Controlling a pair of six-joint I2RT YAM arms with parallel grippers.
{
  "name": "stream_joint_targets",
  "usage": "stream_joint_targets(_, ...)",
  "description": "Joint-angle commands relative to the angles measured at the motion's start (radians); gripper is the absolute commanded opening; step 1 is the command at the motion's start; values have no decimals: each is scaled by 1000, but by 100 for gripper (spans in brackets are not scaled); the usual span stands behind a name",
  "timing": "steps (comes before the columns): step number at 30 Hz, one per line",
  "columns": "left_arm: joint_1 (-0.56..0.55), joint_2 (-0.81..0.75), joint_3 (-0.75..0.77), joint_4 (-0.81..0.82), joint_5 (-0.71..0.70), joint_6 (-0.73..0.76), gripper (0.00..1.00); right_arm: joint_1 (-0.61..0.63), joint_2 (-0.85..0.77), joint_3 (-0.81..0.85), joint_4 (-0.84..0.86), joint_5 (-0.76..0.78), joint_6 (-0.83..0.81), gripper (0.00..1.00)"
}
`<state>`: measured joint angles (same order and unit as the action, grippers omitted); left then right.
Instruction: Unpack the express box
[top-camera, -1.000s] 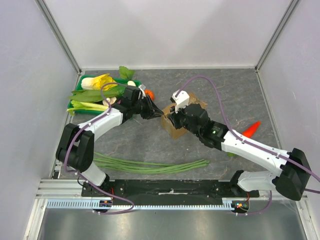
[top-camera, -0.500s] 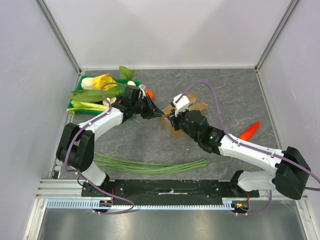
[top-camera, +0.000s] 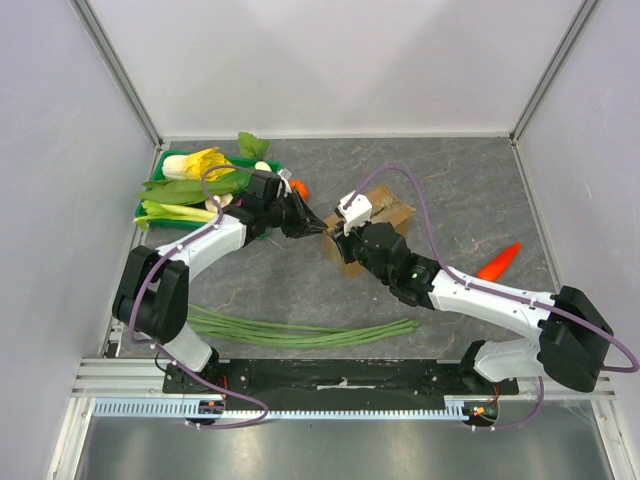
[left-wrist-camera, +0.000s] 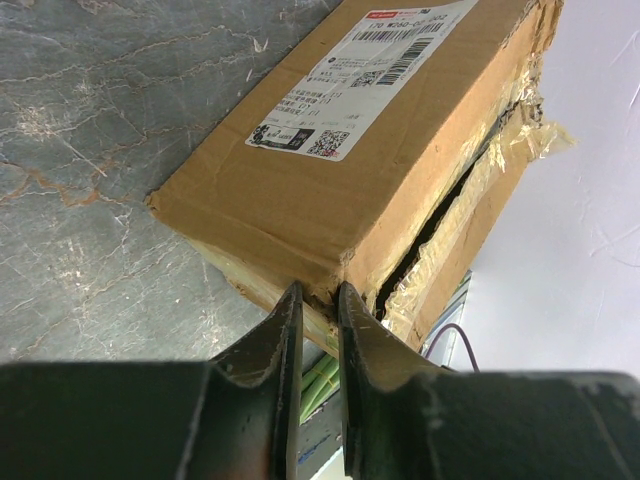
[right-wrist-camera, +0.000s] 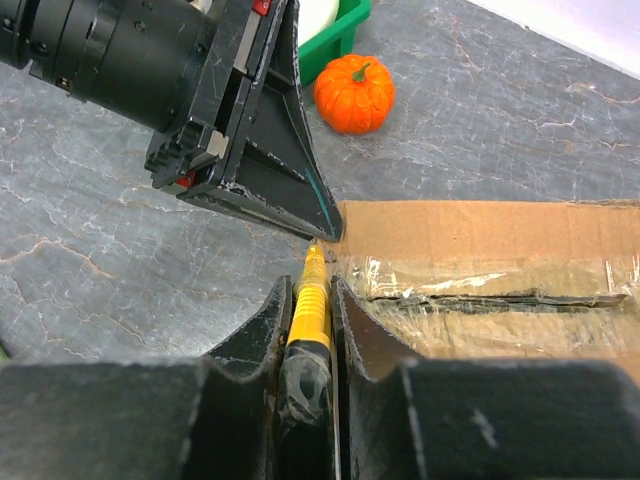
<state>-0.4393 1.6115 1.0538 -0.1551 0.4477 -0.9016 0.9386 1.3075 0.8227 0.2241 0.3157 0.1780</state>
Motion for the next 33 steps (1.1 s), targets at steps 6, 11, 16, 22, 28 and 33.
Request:
stream_joint_targets(6,-1,14,12,-47,6,-31,2,29,-43,-59,0,42,-26,0)
stream_joint_targets(11,-1,14,12,-49,2,-33,2,34,-74,-97,-8,72,-43,0)
stream_joint_targets(16,-1,18,14,-55,-4,-28,2,34,-97,-105,-19,83,-48,0)
stream_joint_targets(22,-1,16,15,-55,6,-22,2,34,-105,-53,-14,95,-51,0)
stream_joint_targets(28,-1,14,14,-50,9,-20,2,35,-53,21,-16,89,-49,0)
stream_joint_targets(33,-1,16,8,-50,11,-20,2,34,-17,24,-14,92,-55,0)
